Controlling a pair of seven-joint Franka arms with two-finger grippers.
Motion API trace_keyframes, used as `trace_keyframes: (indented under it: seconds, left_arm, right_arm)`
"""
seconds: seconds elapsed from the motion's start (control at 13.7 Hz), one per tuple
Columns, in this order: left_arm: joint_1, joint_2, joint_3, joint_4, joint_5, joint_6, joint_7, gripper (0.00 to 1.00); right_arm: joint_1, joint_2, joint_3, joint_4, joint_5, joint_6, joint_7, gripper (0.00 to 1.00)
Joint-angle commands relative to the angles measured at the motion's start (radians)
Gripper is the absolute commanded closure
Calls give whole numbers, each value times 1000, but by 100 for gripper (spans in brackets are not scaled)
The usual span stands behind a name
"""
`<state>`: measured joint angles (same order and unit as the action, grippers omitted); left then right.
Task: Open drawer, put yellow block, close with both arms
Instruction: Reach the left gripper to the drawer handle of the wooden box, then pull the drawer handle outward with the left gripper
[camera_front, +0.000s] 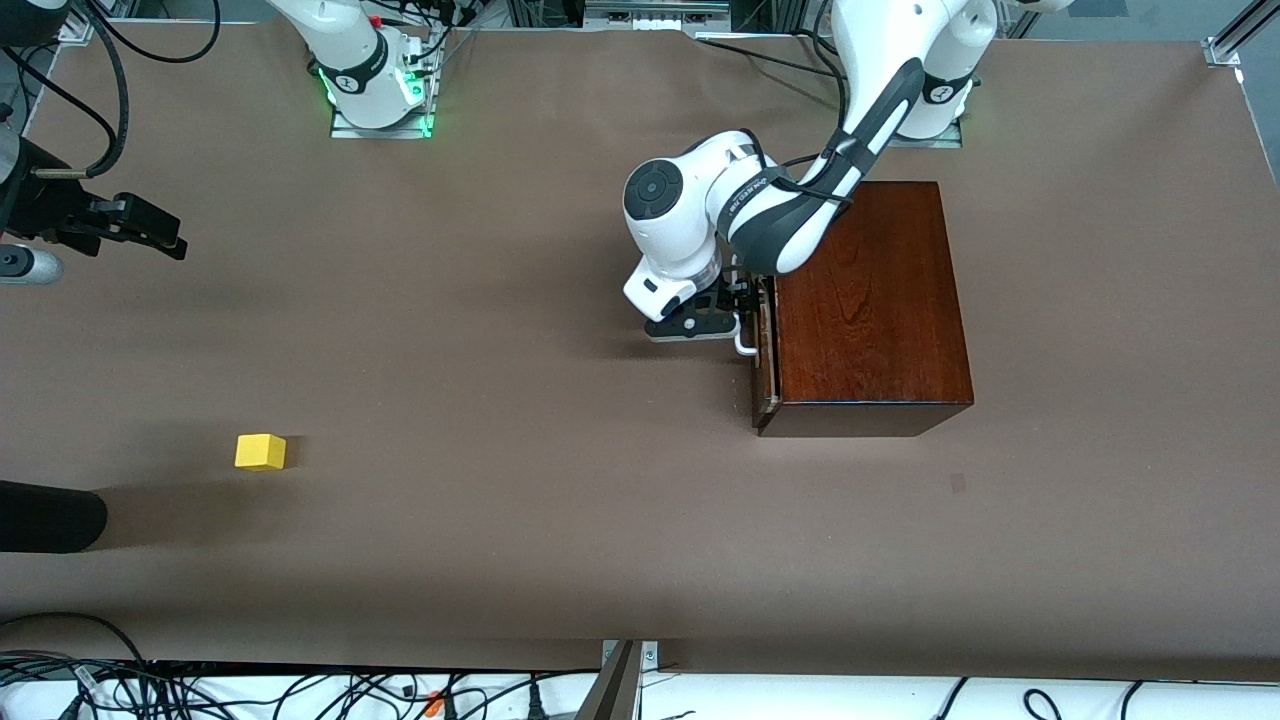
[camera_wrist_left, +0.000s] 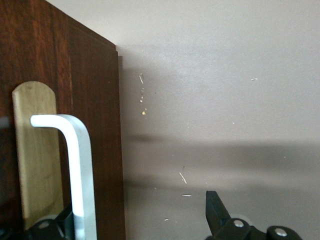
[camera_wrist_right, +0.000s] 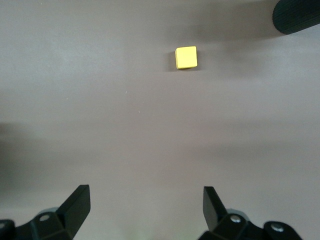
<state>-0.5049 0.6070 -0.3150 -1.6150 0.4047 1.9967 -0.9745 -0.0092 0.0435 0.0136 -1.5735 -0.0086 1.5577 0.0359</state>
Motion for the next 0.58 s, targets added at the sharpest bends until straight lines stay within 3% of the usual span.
trace_keyframes:
  seconds: [0.0,0.51]
  left_arm:
    - [-20,31,-1,35,-33,45,-10,0]
    - [-63,89,-1,115,-93,76,-15,0]
  right_arm:
    - [-11,-17,11,-5,1,-13,6,0]
    - [-11,-17,17,-5,-1,-15,6,0]
